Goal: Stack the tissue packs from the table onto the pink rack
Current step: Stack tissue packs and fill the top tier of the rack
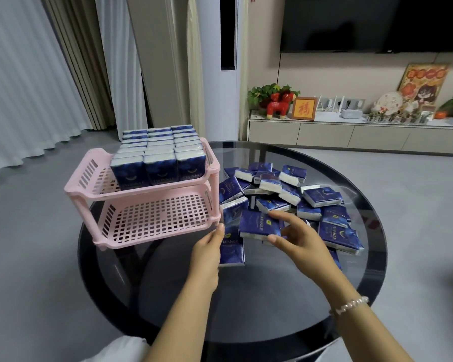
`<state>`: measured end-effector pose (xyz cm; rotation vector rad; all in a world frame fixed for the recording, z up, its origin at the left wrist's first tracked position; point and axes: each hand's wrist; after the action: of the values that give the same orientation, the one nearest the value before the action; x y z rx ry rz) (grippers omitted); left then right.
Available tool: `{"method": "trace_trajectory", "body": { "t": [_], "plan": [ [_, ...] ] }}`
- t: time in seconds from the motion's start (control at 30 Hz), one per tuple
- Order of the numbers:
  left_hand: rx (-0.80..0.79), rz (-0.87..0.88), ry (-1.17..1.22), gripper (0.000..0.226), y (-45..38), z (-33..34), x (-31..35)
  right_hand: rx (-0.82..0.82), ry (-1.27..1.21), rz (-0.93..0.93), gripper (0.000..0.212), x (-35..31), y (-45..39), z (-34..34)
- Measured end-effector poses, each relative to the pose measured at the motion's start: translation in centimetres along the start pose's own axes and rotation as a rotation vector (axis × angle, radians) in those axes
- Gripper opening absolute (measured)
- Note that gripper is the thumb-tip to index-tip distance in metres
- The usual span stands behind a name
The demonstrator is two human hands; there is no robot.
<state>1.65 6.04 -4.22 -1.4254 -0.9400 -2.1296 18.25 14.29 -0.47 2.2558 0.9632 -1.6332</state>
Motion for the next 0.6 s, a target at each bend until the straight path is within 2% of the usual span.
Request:
{"method": "trace_trajectory", "body": {
  "t": [0.1,0.23,0.3,0.37,0.47,0.53,0.6],
  "plan": [
    [-0.081,-0.043,-0.019,0.04,0.0,-0.1,0.7,-0.215,-0.083,0.044,0.04,-0.2,-0.2,-0.4],
    [-0.288,-0.049,-0.111,0.035,0.7,0.0,1.0,-0.362,-0.122,0.081,0.045,-0.4,-0.5,-0.3],
    [-0.35,-0.032,-0.119,0.038,0.9,0.1,0.9,-0.33,-0.158,0.067,0.049,-0.2,-0.6,0.1],
    [-0.401,-0.039,-0.097,0.046,0.9,-0.2,0.9,-0.194,-0.218,0.077,0.047,0.2,-0.6,0.7],
    [-0.494,-0.036,-0.1,0.03,0.9,-0.3,1.0,0.002,-0.282,0.148,0.028,0.9,-0.5,2.0],
    [-0.498,-0.05,-0.083,0.028,0.9,-0.1,1.0,0.021,-0.238,0.167,0.021,1.2,-0.4,2.9],
    [-0.473,-0.057,-0.066,0.024,0.9,0.0,0.9,-0.018,-0.192,0.147,0.022,1.2,-0.3,3.5]
  ]
}}
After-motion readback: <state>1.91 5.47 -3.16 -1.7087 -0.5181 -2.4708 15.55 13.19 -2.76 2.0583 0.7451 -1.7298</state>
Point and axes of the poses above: each hand's wrist, its own y-axis away from the middle knuckle, its own z-axis out of the palm, x = y × z
